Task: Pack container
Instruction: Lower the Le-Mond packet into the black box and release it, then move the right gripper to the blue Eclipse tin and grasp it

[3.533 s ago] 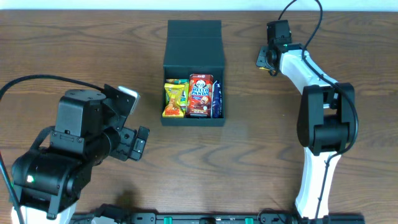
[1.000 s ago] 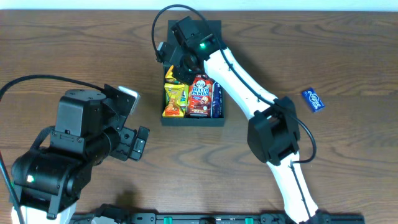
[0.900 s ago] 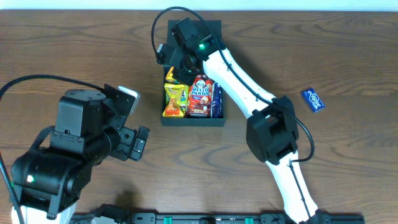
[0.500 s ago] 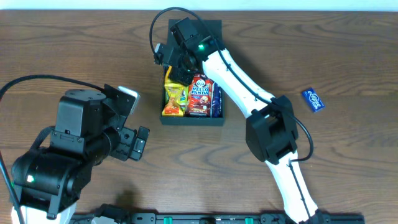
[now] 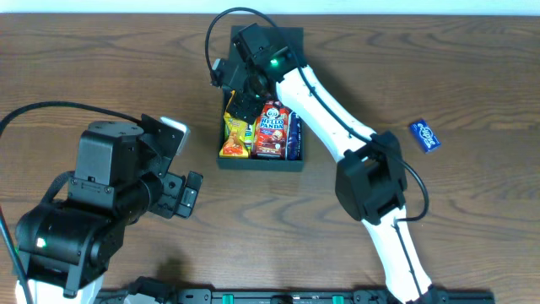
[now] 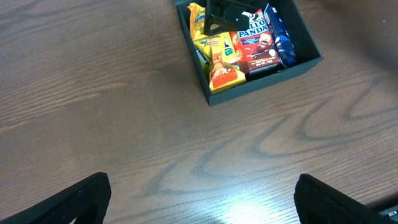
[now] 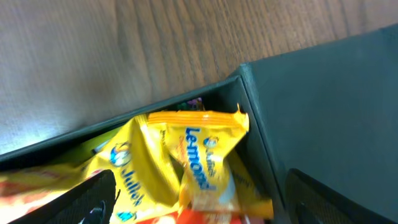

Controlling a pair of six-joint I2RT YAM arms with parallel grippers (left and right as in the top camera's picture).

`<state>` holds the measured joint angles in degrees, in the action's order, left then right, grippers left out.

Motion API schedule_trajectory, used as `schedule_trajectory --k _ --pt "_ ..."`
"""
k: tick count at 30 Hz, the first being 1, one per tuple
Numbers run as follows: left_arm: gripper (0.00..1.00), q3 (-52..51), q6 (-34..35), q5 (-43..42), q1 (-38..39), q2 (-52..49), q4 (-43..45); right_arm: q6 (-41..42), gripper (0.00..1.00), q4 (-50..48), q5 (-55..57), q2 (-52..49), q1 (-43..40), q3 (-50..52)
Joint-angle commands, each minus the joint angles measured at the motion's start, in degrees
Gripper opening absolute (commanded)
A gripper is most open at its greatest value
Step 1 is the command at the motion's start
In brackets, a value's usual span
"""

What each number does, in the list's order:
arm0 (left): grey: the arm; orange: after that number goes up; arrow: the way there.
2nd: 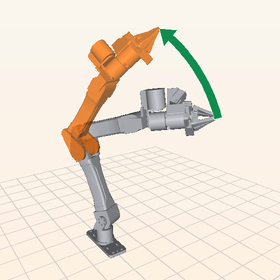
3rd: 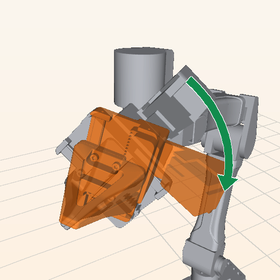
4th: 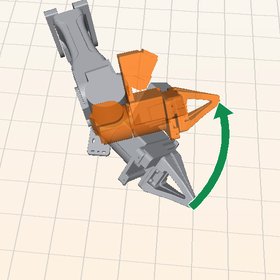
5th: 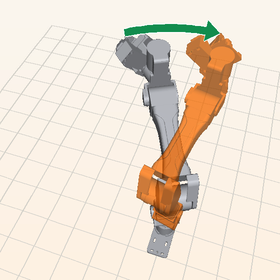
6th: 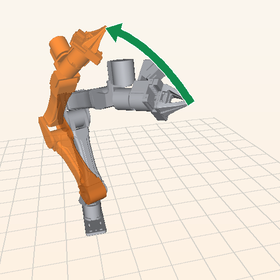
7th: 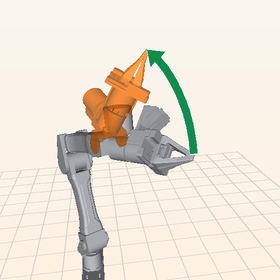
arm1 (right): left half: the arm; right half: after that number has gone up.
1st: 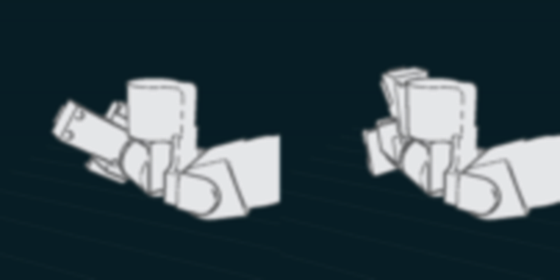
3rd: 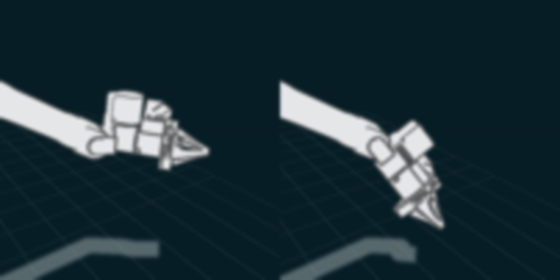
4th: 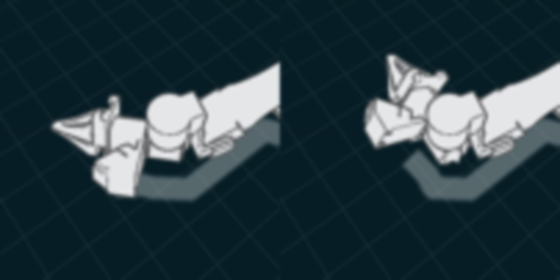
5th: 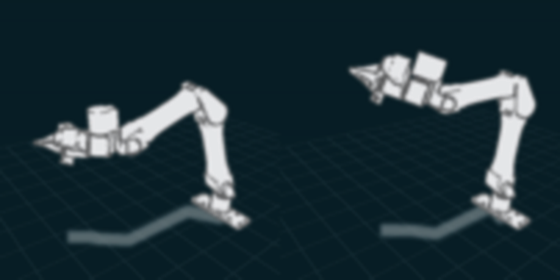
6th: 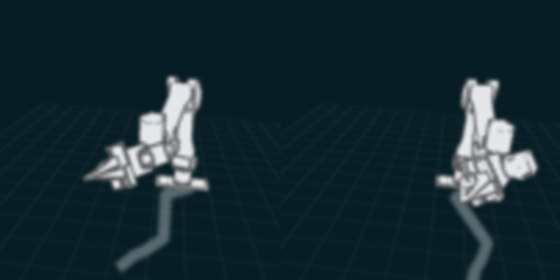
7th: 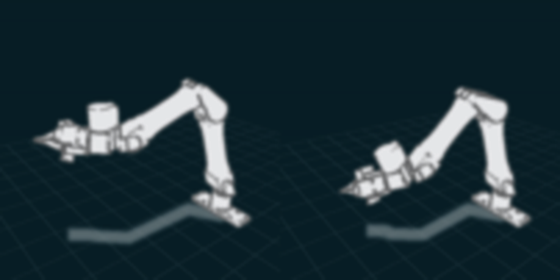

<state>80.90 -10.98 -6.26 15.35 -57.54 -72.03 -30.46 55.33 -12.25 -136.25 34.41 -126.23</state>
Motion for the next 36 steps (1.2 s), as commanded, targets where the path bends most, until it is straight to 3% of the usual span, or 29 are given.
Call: schedule_trajectory --k 1,12,23,27,30,36 --pt "0.95 -0.1 -0.8 -0.6 -0.4 0.1 -0.2 2.8 0.84 1.0 -0.6 6.6 -0.3 0.0" --pt "0.95 -0.1 -0.8 -0.7 -0.4 0.1 -0.2 7.8 0.81 9.6 9.7 13.3 -4.7 0.0" --pt "0.95 -0.1 -0.8 -0.6 -0.4 0.1 -0.2 10.7 0.8 20.5 10.7 13.3 -21.3 0.0" --pt "0.95 -0.1 -0.8 -0.7 -0.4 0.1 -0.2 10.7 0.83 23.1 9.0 13.4 -26.5 0.0" --pt "0.95 -0.1 -0.8 -0.7 -0.4 0.1 -0.2 10.1 0.91 23.7 9.0 13.4 -29.5 0.8" --pt "0.95 -0.1 -0.8 -0.7 -0.4 0.1 -0.2 9.8 0.99 19.3 8.8 17.2 -35.1 12.6"
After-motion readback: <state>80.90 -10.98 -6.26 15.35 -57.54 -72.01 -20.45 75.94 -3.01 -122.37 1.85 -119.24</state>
